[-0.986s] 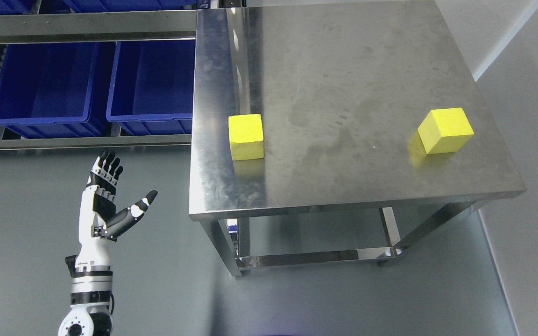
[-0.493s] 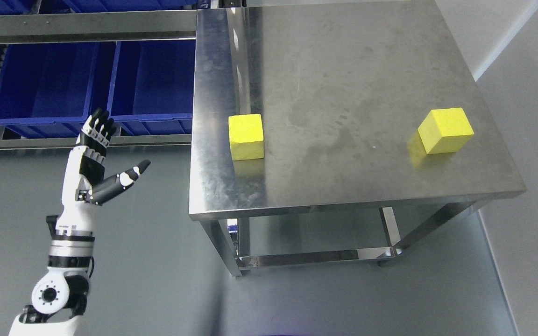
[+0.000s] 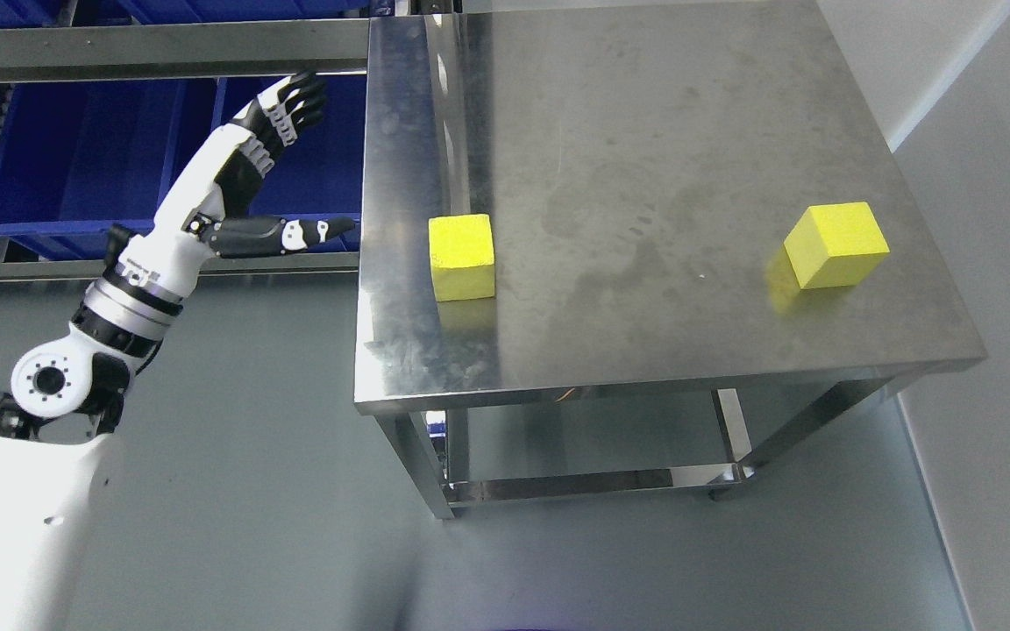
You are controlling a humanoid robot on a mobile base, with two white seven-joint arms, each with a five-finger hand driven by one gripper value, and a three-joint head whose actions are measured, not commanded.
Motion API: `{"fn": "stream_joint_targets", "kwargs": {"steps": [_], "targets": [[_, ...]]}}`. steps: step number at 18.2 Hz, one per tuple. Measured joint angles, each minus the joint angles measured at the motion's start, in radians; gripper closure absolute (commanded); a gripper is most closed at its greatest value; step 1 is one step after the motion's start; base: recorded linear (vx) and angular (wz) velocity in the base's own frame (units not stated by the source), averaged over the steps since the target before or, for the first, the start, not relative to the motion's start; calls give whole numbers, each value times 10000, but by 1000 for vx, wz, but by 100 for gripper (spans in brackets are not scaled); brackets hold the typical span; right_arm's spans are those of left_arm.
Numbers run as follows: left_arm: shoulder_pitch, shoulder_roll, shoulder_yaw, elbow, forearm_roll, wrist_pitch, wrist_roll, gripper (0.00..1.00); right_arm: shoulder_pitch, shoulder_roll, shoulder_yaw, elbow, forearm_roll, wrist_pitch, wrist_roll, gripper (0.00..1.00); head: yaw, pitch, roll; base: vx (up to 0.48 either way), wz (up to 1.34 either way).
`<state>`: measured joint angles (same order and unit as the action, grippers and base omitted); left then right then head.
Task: Move yellow foam block to right shelf middle
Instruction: 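Reach the left hand down onto the nearer yellow cube and close fingers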
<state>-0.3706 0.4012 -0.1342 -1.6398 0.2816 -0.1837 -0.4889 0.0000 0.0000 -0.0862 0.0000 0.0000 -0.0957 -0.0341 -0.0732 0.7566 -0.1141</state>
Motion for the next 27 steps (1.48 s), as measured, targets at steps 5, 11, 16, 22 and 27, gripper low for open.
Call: {"fn": "stream_joint_targets", "kwargs": {"steps": [5, 11, 16, 22, 27], "targets": [[-1523, 508, -1431, 401, -1374, 558, -1101, 0, 0, 0, 0, 0, 0, 0, 0, 0, 0, 0, 0, 0, 0], [-2696, 716, -2909, 994, -2333, 678, -1580, 0, 0, 0, 1, 0, 0, 0, 0, 0, 0, 0, 0, 0, 0], [-3407, 430, -4100, 1719, -2869, 689, -1857, 5, 0, 0, 1, 0, 0, 0, 0, 0, 0, 0, 0, 0, 0], [-4049, -391, -5118, 2763, -4050, 704, -1842, 38, 0, 0, 1, 0, 0, 0, 0, 0, 0, 1, 0, 0, 0], [-4303, -959, -5658, 3321, -4651, 629, -1685, 98, 1, 0, 1, 0, 0, 0, 0, 0, 0, 1, 0, 2, 77]]}}
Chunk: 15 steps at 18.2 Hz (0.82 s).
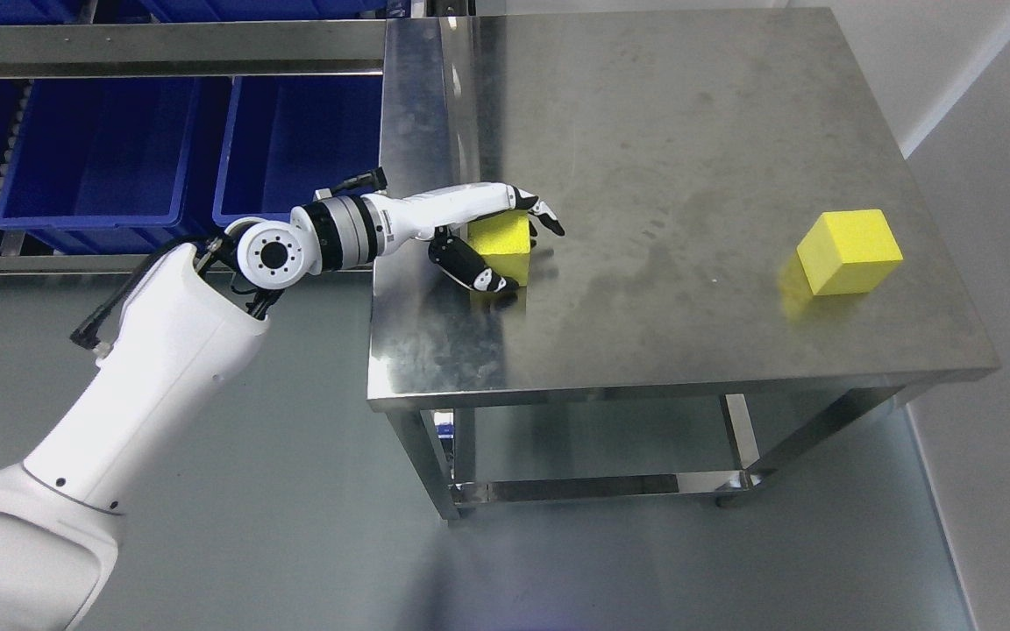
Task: Move yellow foam block to right shelf middle
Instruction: 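Reach the left hand down onto the nearer yellow cube and close fingers, then lift the yellow cube off the table with the left hand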
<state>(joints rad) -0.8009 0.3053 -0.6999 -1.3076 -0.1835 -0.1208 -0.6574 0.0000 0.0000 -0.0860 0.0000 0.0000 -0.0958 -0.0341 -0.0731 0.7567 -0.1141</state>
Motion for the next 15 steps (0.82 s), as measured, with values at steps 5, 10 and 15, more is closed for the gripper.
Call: {"fn": "stream_joint_targets", "kwargs": {"steps": [5, 10, 15], "targets": [[-81, -435, -78, 320, -173, -52, 343, 100, -2, 0, 0, 0, 0, 0, 0, 0, 0, 0, 0, 17, 140], [174, -1095, 1022, 292, -109, 622, 1733, 100, 0, 0, 0, 0, 0, 0, 0, 0, 0, 0, 0, -4, -19], [673, -1892, 2310, 28, 221, 232, 2840, 100, 1, 0, 0, 0, 0, 0, 0, 0, 0, 0, 0, 0, 66]]}}
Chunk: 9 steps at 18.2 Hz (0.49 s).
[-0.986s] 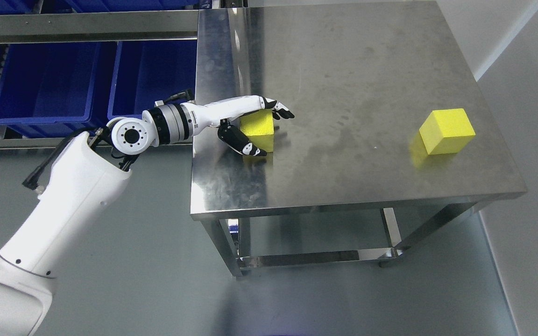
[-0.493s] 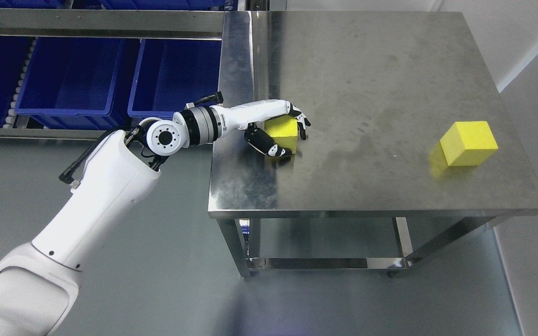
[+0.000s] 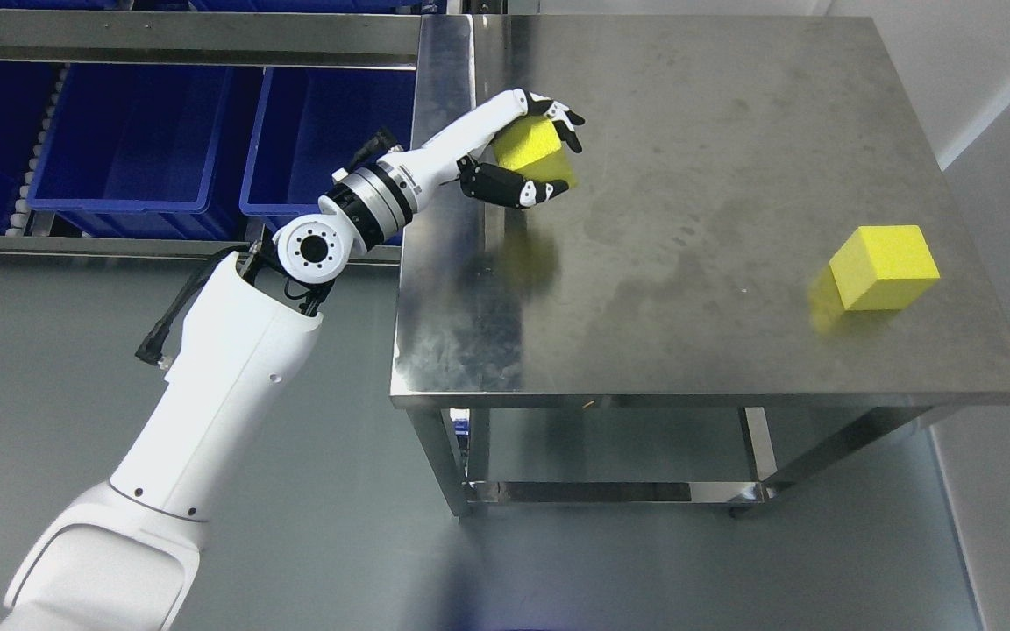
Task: Move yellow foam block to right shelf middle
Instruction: 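Lift the yellow cube off the table with the left hand, then carry the cube in the left hand while turning toward the blue bins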
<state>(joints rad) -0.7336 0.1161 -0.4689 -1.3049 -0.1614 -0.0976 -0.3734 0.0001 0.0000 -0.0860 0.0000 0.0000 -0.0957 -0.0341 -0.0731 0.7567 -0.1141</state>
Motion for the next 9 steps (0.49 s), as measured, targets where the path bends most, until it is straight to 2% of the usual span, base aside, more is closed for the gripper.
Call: {"fn": "stream_joint_targets", "kwargs": {"steps": [5, 9], "targets": [[247, -477, 847, -267, 116, -50, 655, 100, 1, 0, 0, 0, 0, 0, 0, 0, 0, 0, 0, 17, 359], [296, -718, 1120, -372, 135, -3, 733, 100, -1, 0, 0, 0, 0, 0, 0, 0, 0, 0, 0, 15, 931]]}}
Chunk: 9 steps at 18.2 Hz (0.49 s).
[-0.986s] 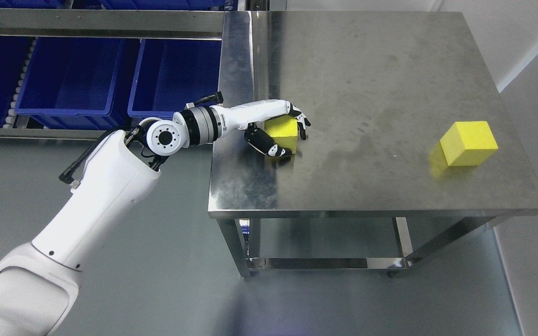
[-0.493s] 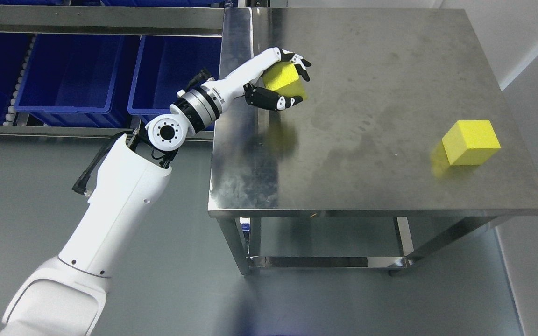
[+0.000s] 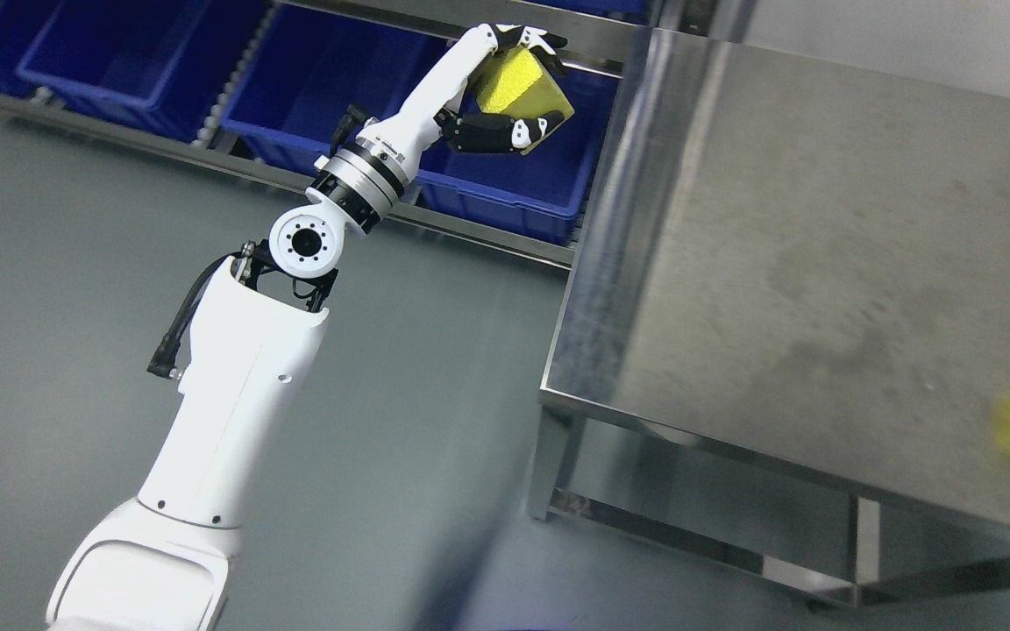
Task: Move yellow foam block to right shelf middle
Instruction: 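Carry the cube in the left hand while turning toward the blue bins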
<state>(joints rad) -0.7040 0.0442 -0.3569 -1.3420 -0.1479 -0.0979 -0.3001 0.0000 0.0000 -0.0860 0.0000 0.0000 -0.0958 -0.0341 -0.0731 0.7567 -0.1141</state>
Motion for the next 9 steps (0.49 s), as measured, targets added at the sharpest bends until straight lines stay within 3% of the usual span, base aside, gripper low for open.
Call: {"fn": "stream_joint_targets", "kwargs": {"steps": [9], "targets": [[14, -266, -37, 41, -19, 367, 42, 100, -2, 0, 0, 0, 0, 0, 0, 0, 0, 0, 0, 10, 1122]]}}
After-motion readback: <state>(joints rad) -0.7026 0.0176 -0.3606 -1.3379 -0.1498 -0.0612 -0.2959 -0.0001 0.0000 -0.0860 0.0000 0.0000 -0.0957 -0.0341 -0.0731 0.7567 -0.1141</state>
